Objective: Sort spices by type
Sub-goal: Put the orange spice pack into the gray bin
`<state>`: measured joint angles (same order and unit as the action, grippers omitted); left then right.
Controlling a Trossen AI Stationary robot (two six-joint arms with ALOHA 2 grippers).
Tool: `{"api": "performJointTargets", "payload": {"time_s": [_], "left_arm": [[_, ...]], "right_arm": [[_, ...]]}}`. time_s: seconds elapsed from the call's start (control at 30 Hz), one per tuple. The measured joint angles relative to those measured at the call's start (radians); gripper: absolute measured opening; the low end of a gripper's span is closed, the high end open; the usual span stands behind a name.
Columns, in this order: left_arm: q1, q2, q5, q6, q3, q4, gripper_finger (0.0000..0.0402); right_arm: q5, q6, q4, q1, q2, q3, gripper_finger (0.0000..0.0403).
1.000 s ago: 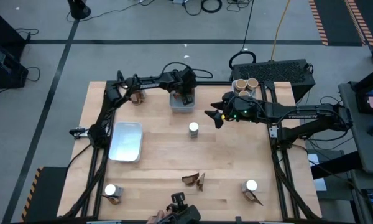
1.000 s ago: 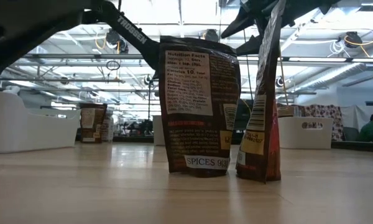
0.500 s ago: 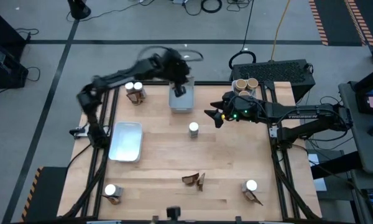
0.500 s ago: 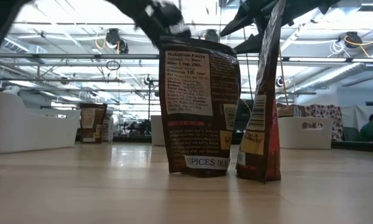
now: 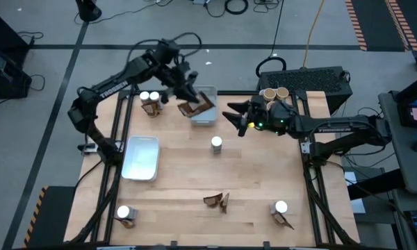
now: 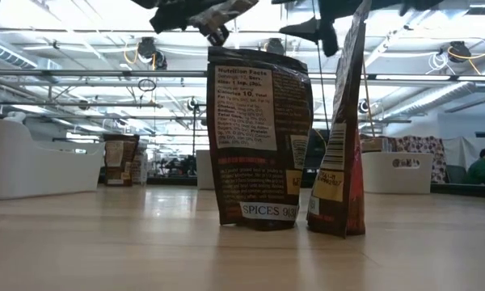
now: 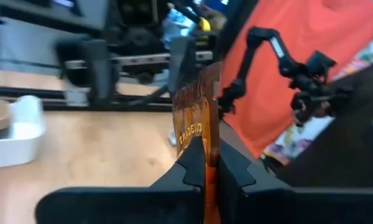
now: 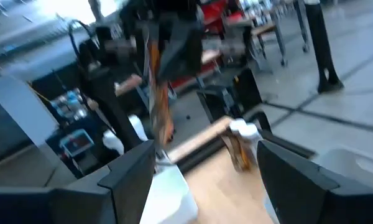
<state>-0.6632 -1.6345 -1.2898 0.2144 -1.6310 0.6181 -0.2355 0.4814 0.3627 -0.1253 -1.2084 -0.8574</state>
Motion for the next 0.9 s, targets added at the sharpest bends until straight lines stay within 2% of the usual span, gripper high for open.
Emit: {"api": "performJointTargets", "payload": {"time_s": [0.17, 0.27, 0.37, 0.57, 0.9], "left_arm": [[0.101, 0.001, -0.009, -0.001, 0.014, -0.081, 0.0014], [0.131, 0.0, 0.047, -0.034, 0.014, -0.156, 0.0014], [0.132, 0.0, 0.091, -0.136, 0.014, -0.268, 0.0014], [0.097, 0.0, 0.112, -0.311, 0.014, -0.464, 0.0014], [0.096, 0.0, 0.12, -0.332, 0.014, -0.478, 0.0014]], "right_arm": [[-0.003, -0.024, 0.147, 0.0, -0.074, 0.0, 0.0263], [0.008, -0.057, 0.215, 0.01, -0.11, 0.0, 0.0263], [0.035, -0.114, 0.259, 0.027, -0.128, 0.0, 0.0263], [0.054, -0.249, 0.228, 0.049, -0.131, 0.0, 0.0263], [0.051, -0.28, 0.331, 0.046, -0.13, 0.0, 0.0263]]}}
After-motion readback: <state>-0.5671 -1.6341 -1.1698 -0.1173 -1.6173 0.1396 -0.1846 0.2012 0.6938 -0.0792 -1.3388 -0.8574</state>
